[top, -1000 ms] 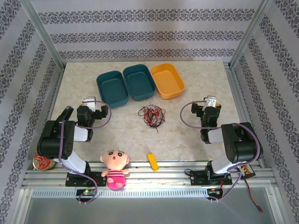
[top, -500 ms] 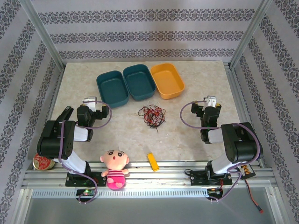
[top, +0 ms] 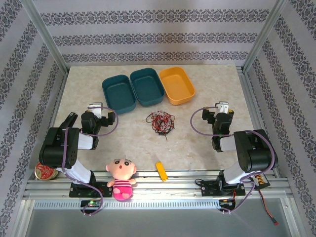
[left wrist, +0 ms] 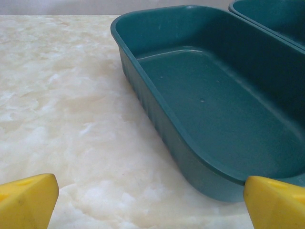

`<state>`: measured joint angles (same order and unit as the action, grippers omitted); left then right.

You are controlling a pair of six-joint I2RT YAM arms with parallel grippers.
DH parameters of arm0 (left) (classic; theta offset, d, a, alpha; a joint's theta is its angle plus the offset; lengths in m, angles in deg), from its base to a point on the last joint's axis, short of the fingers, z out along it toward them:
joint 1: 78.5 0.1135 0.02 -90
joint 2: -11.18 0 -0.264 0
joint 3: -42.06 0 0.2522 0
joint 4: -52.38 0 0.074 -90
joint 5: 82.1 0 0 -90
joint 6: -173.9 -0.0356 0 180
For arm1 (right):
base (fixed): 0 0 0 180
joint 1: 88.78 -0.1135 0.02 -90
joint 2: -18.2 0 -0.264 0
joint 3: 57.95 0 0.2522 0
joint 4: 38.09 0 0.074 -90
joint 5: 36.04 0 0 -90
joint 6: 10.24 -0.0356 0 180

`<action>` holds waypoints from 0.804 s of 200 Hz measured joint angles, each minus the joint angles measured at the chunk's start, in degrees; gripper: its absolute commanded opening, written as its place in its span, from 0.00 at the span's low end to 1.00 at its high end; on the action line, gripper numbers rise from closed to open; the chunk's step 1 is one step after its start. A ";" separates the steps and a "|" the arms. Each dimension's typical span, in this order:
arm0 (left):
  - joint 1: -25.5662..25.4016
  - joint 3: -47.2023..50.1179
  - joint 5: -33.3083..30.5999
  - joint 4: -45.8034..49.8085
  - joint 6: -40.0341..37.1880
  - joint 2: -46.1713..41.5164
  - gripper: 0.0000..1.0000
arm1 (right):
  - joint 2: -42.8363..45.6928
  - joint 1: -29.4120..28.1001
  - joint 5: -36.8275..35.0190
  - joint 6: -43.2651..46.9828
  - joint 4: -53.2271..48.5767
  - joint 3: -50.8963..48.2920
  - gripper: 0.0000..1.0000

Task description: Untangle the cables

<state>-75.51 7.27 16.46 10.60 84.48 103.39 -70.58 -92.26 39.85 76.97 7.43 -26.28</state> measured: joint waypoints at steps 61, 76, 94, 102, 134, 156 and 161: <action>0.00 0.33 -3.67 -0.11 0.92 -0.46 0.99 | 0.52 0.00 0.02 -0.02 -0.24 -0.02 0.98; 0.00 0.81 -4.57 0.17 1.09 -2.08 0.99 | 1.05 0.00 0.02 -0.02 -0.26 -0.02 0.98; 0.00 0.85 -5.49 1.49 1.31 -5.35 0.99 | 1.31 0.00 0.07 -0.02 -0.59 -0.02 0.98; 0.00 0.87 -6.08 2.19 1.40 -7.30 0.99 | 1.42 0.00 0.22 0.00 -0.85 -0.02 0.98; 0.00 0.63 -7.80 9.03 2.49 -16.72 0.99 | 5.44 0.00 0.63 0.00 -4.46 -0.09 0.98; 0.00 -1.25 -7.98 16.68 4.76 -23.82 0.99 | 12.09 -0.02 -0.15 -0.02 -5.64 -0.92 0.98; 0.00 -1.84 -7.98 18.27 5.40 -25.44 0.99 | 13.90 0.00 -0.50 -0.04 -6.38 -1.09 0.98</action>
<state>-75.51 5.43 8.48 28.87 89.88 77.95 -56.67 -92.26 39.34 76.93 1.05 -27.37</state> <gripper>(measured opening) 0.993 0.983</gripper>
